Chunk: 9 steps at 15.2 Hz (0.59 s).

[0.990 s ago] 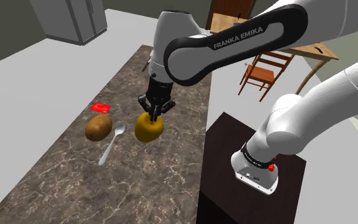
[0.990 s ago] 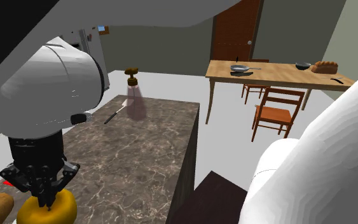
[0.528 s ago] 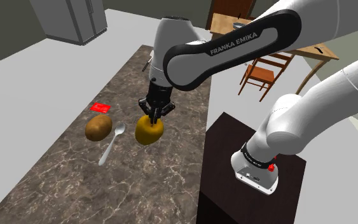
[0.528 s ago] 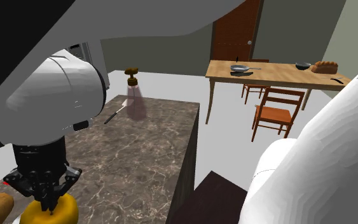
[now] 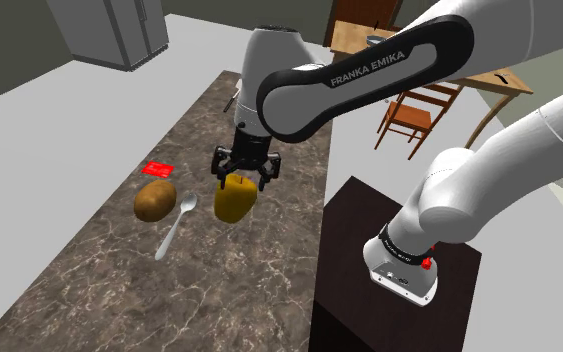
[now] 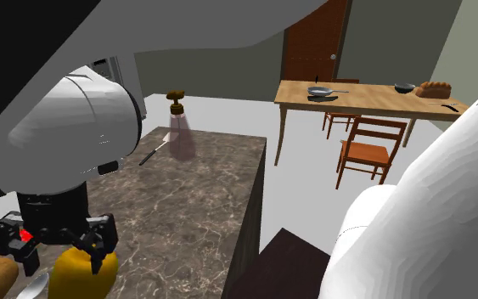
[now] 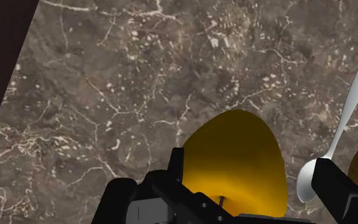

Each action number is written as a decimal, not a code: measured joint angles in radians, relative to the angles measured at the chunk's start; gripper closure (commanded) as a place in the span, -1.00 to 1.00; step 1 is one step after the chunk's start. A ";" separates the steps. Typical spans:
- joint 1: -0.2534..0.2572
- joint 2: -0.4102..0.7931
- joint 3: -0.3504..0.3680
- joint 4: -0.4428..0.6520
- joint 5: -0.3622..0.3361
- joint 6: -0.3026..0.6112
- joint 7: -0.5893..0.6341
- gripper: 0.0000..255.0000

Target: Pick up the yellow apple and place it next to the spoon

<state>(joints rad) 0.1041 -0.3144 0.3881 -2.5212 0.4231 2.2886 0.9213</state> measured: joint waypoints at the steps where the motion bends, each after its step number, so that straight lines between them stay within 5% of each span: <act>1: -0.002 -0.011 -0.005 0.007 -0.003 -0.018 -0.001 -1.00; 5: -0.011 -0.077 -0.035 0.049 -0.017 -0.129 0.000 -1.00; 9: -0.012 -0.081 -0.036 0.059 -0.020 -0.144 0.003 -1.00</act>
<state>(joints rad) 0.0920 -0.3955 0.3516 -2.4620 0.4031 2.1446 0.9246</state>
